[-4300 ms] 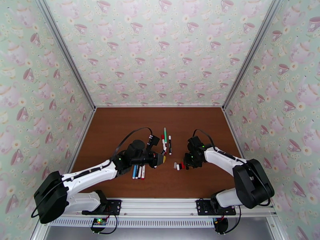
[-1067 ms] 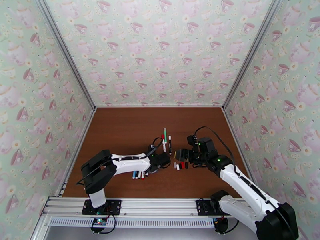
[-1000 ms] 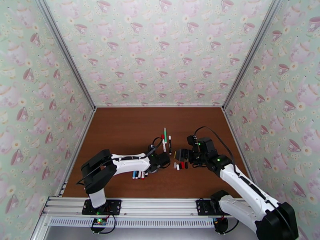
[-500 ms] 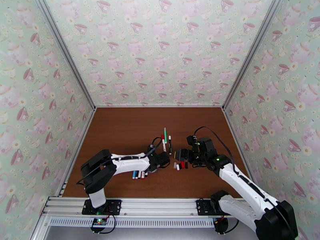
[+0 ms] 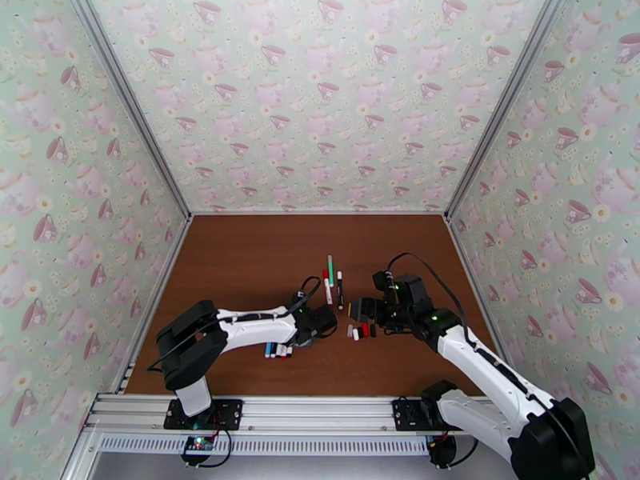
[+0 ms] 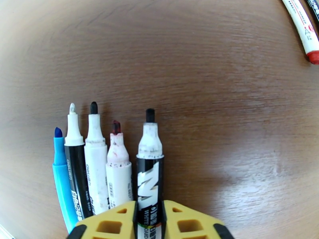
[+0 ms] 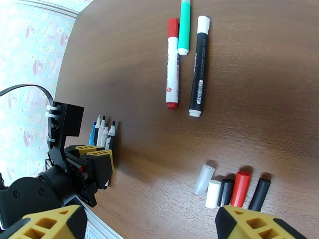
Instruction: Open the pen caps
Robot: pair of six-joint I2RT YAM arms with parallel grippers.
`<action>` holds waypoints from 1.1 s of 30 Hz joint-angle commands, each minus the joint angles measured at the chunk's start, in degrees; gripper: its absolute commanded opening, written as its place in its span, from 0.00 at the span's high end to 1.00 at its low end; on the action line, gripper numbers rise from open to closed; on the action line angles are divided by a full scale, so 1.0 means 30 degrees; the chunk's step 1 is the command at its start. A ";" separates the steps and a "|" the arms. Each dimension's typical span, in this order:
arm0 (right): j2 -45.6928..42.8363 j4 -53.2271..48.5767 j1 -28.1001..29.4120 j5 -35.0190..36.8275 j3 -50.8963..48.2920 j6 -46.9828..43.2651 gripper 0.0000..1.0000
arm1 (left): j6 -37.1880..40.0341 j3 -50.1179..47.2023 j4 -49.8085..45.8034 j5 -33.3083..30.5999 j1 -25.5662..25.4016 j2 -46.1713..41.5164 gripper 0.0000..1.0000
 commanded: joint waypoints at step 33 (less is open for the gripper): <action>-0.0365 -0.0767 0.0127 0.2952 0.0865 -0.0194 0.13 | 0.2021 0.4571 0.5879 0.7095 0.4125 0.1076 0.64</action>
